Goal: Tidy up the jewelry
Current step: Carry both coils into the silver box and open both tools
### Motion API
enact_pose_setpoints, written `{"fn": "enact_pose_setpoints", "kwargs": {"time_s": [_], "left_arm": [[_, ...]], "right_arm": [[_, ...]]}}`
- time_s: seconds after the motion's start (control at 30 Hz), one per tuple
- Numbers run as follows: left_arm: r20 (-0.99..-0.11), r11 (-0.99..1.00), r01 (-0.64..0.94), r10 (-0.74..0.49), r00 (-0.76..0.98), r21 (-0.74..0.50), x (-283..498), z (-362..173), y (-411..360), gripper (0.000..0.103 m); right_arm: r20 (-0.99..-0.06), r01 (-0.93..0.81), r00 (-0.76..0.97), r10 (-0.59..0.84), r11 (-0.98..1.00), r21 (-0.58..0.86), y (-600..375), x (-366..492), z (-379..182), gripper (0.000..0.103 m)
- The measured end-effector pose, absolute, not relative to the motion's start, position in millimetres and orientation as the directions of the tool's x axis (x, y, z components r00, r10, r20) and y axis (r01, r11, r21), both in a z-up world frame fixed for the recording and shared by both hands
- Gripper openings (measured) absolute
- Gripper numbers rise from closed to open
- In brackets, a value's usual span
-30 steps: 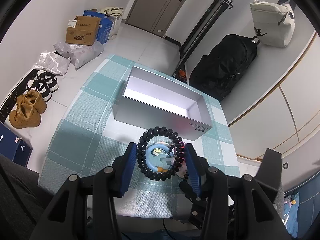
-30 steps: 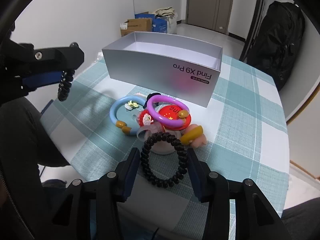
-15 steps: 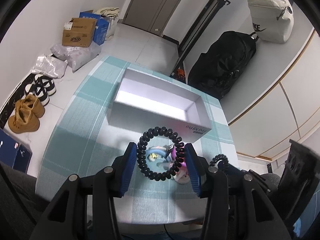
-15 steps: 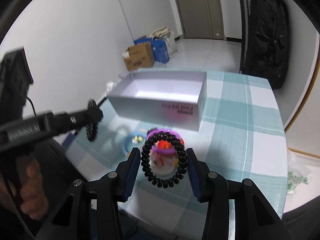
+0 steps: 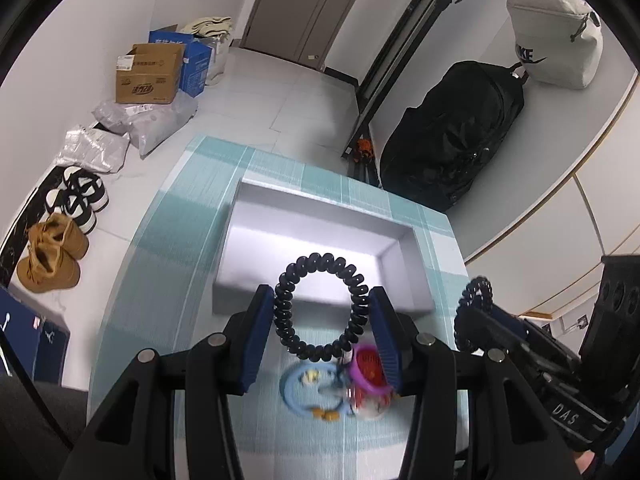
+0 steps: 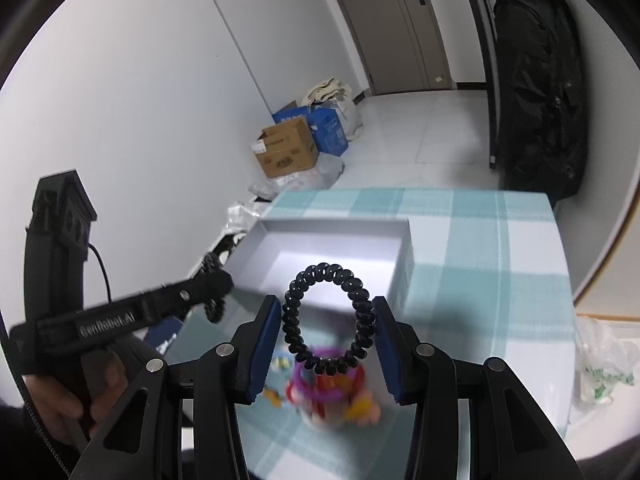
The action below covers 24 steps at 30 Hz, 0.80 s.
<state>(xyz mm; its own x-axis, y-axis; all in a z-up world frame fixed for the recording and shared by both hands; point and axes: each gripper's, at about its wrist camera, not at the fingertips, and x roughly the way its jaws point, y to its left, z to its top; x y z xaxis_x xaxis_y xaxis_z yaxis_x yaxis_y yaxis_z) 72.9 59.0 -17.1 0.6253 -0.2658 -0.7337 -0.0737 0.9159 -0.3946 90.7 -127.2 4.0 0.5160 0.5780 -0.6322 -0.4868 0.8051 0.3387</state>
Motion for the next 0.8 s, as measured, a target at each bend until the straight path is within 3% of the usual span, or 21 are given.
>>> {"fn": "enact_pose_setpoints", "kwargs": {"time_s": [0.33,0.8], "left_arm": [[-0.739,0.915,-0.031,-0.304,0.602,-0.402,117,-17,60,0.043],[-0.746,0.876,-0.018,-0.399,0.534,-0.481,145,-36,70,0.043]], "right_arm": [[-0.628,-0.505,0.488,0.606,0.783,0.363,-101,143,7,0.045],[-0.696,-0.506,0.417,0.585,0.785,0.357,-80,177,-20,0.047]]}}
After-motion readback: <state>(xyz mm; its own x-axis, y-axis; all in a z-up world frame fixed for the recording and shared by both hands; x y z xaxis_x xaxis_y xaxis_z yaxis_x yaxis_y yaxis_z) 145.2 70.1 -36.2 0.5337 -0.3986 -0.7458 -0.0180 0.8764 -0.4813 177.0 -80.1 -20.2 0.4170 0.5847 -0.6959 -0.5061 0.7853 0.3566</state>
